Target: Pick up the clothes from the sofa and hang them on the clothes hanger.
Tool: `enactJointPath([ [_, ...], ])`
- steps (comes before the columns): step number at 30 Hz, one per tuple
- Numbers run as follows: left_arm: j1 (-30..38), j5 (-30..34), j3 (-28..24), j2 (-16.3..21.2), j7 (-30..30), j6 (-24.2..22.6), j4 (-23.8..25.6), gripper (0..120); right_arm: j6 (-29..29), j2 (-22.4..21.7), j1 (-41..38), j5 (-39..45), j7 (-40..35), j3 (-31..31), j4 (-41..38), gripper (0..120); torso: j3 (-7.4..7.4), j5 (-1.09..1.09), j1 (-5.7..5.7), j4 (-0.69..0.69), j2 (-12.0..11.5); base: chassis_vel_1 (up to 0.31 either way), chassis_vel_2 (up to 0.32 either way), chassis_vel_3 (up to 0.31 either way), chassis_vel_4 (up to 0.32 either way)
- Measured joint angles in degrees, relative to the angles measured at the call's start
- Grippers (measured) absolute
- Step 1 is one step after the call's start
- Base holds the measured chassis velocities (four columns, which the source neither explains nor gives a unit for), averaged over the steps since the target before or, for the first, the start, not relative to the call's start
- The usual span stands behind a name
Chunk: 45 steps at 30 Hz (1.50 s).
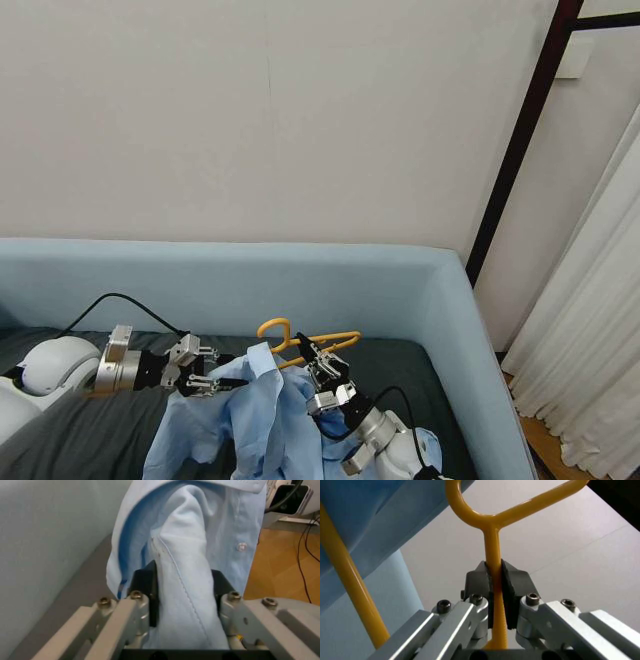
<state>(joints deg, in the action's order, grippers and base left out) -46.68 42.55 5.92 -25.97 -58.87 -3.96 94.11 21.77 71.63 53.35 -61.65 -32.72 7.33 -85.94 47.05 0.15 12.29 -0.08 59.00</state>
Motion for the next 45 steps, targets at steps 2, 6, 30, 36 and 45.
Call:
enactJointPath([
  [2, 0.0, -0.2, -0.1, -0.1, 0.0, -0.1, 0.0, 22, 0.0, 0.0, 0.0, 0.0, 0.0, 0.0, 0.0, 5, 0.00, 0.00, 0.00, 0.00, 0.0, 0.000, 0.000, 0.000, 0.000],
  [6, 0.0, -0.9, -0.4, -0.6, 0.0, -0.3, -0.3, 4, -0.1, 0.0, 0.1, 0.0, 0.0, 0.1, -0.1, 5, 0.00, 0.00, 0.00, 0.00, 0.0, 0.000, 0.000, 0.000, 0.000],
  [30, 0.2, -4.6, 0.9, -1.7, -0.4, 3.6, -7.6, 2, -9.8, -10.2, 2.0, 56.6, 12.7, 10.7, -10.7, 61, 0.00, 0.00, 0.00, 0.00, 0.0, 0.000, 0.000, 0.000, 0.000],
  [36, 0.9, -5.7, 0.7, -2.1, -0.8, 4.5, -9.9, 2, -24.7, -14.0, 2.3, 78.1, 9.4, 11.9, -16.0, 81, 0.00, -0.01, 0.00, 0.00, 0.0, 0.000, 0.000, 0.000, 0.000],
  [45, 1.5, -7.9, 1.1, -2.0, -2.3, 6.2, -12.7, 2, -54.5, -15.2, -0.9, 110.0, 2.5, 6.6, -18.2, 100, 0.00, 0.00, 0.00, 0.01, 0.0, 0.000, 0.000, 0.000, 0.000],
])
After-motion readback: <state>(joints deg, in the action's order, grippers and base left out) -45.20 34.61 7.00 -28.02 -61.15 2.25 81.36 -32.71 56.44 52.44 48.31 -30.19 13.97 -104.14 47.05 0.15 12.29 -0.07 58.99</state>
